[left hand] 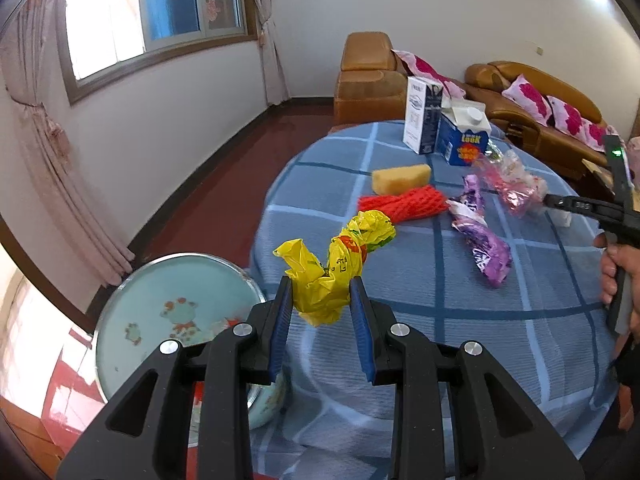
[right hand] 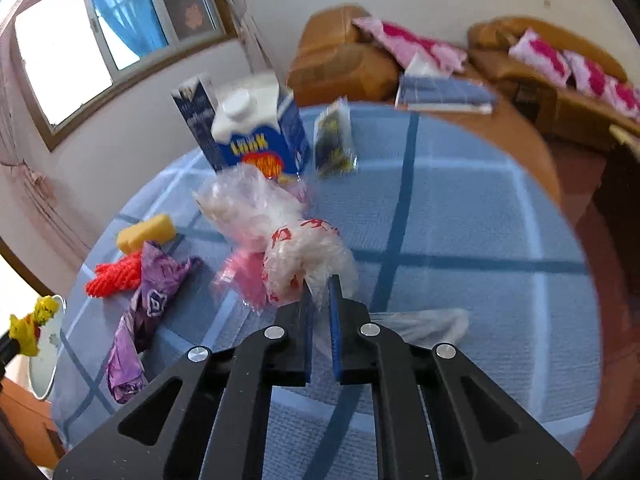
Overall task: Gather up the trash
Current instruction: 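Carry the yellow bag over the bucket with the left gripper while the right gripper carries the clear bag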
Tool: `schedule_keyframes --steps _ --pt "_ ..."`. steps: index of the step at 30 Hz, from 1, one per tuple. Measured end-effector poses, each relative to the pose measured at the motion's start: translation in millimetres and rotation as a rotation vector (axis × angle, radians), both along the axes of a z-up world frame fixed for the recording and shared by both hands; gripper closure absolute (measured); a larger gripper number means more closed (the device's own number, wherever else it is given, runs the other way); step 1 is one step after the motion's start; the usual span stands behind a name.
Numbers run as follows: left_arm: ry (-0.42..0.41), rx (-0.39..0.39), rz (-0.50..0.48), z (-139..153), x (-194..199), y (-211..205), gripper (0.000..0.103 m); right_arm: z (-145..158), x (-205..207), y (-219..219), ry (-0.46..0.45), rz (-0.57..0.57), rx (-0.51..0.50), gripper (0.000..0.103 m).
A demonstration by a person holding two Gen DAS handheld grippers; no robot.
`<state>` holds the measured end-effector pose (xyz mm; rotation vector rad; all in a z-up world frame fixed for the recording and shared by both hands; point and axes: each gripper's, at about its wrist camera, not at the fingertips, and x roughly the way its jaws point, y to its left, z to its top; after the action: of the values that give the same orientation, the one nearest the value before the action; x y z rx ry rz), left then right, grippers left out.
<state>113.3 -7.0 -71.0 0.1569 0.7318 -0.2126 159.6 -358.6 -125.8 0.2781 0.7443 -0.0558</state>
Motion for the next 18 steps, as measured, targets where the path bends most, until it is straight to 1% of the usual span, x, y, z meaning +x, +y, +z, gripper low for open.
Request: schedule_keyframes --steps 1,4,7,11,13,18 --pt "-0.007 0.003 0.006 3 -1 4 0.074 4 -2 0 -0.015 -0.003 -0.006 0.095" --pt "-0.021 0.009 0.029 7 -4 15 0.074 27 -12 9 -0.100 0.014 -0.061 0.095" --pt "-0.051 0.010 0.069 14 -9 31 0.074 44 -14 29 -0.162 0.090 -0.083 0.095" --pt "-0.099 0.023 0.110 24 -19 45 0.074 51 -5 65 -0.195 0.202 -0.105 0.095" --pt "-0.117 0.030 0.128 29 -23 52 0.074 53 3 81 -0.194 0.242 -0.107 0.095" --pt "-0.128 0.047 0.165 30 -29 70 0.074 54 20 133 -0.196 0.360 -0.110 0.095"
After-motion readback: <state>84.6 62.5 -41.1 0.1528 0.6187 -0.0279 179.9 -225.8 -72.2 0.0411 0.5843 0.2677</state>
